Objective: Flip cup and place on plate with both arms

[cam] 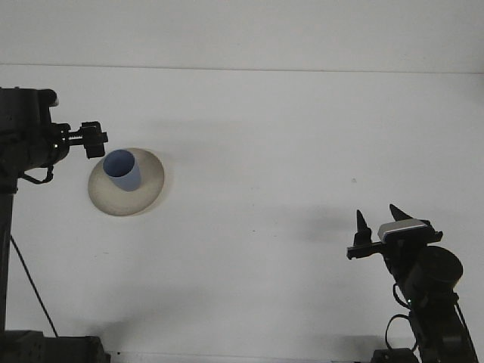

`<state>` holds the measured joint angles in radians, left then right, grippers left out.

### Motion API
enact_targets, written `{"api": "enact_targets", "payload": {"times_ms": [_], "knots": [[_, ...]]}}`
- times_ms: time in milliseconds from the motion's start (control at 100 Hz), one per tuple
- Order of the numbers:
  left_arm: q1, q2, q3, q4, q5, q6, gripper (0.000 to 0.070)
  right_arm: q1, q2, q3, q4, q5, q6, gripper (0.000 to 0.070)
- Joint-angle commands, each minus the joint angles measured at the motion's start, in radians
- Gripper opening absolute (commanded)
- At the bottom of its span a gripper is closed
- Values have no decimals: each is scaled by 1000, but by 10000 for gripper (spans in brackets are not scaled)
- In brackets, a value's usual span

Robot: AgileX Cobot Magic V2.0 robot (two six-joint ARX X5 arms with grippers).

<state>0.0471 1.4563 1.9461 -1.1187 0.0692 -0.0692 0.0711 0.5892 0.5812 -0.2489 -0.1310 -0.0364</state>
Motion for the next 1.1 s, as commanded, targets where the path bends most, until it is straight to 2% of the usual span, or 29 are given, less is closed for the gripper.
{"api": "enact_targets", "payload": {"times_ms": [0, 150, 450, 660, 890, 1090], "knots": [[-23, -43, -21, 34, 2, 6, 505, 2, 0, 9, 10, 0, 14, 485], [-70, -195, -214, 150, 2, 12, 505, 2, 0, 9, 9, 0, 14, 485], [-98, -588, -764, 530, 2, 13, 505, 2, 0, 9, 9, 0, 14, 485], [-98, -851, -1079, 706, 2, 82, 505, 2, 0, 9, 9, 0, 14, 485], [-98, -1048, -1277, 735, 1, 87, 516, 2, 0, 9, 10, 0, 14, 485], [-98, -1085, -1295, 748, 1, 79, 516, 2, 0, 9, 11, 0, 14, 485]]}}
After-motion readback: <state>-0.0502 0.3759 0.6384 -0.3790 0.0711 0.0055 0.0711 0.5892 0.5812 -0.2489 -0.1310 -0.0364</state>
